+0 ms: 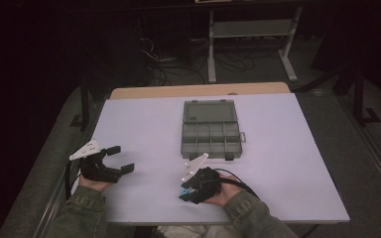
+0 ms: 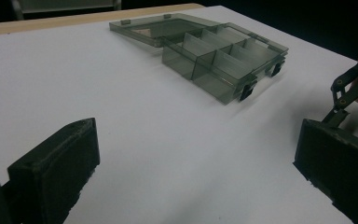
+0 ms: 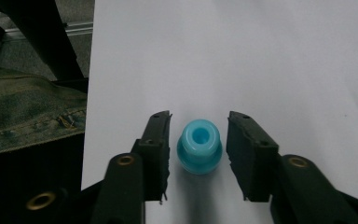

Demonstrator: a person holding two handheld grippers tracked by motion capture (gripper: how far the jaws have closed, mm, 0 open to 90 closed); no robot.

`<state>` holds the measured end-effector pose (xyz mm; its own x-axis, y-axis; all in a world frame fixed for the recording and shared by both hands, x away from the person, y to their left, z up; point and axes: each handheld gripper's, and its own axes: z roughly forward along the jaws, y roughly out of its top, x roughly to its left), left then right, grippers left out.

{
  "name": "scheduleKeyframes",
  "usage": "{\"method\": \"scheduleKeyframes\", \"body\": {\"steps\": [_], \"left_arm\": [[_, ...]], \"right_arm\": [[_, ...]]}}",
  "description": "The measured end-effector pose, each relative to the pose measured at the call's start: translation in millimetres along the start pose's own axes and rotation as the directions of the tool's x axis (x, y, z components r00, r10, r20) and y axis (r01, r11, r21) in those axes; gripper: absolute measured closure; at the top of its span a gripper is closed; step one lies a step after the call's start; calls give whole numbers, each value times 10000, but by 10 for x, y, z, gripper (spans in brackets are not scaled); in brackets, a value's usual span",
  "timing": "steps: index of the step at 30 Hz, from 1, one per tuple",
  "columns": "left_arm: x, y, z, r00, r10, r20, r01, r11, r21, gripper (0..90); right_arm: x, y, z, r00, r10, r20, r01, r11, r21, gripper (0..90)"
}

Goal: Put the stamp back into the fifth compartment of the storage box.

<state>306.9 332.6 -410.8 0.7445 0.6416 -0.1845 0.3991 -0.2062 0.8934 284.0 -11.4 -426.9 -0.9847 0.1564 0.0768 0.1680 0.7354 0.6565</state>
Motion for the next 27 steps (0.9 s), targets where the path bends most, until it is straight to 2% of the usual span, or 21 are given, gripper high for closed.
{"method": "scheduleKeyframes", "body": {"steps": [5, 8, 27], "left_arm": [[6, 0, -5, 10000, -27, 37, 27, 10000, -28, 0], [4, 0, -4, 10000, -18, 34, 18, 10000, -21, 0], [3, 0, -1, 10000, -24, 27, 24, 10000, -18, 0]], "right_arm": [[-11, -2, -1, 9998, -29, -187, 29, 10000, 11, 693], [-13, -1, -9, 9999, 27, -156, -28, 10000, -18, 707], [-46, 63, -135, 9999, 99, -129, -104, 9994, -323, 712]]}}
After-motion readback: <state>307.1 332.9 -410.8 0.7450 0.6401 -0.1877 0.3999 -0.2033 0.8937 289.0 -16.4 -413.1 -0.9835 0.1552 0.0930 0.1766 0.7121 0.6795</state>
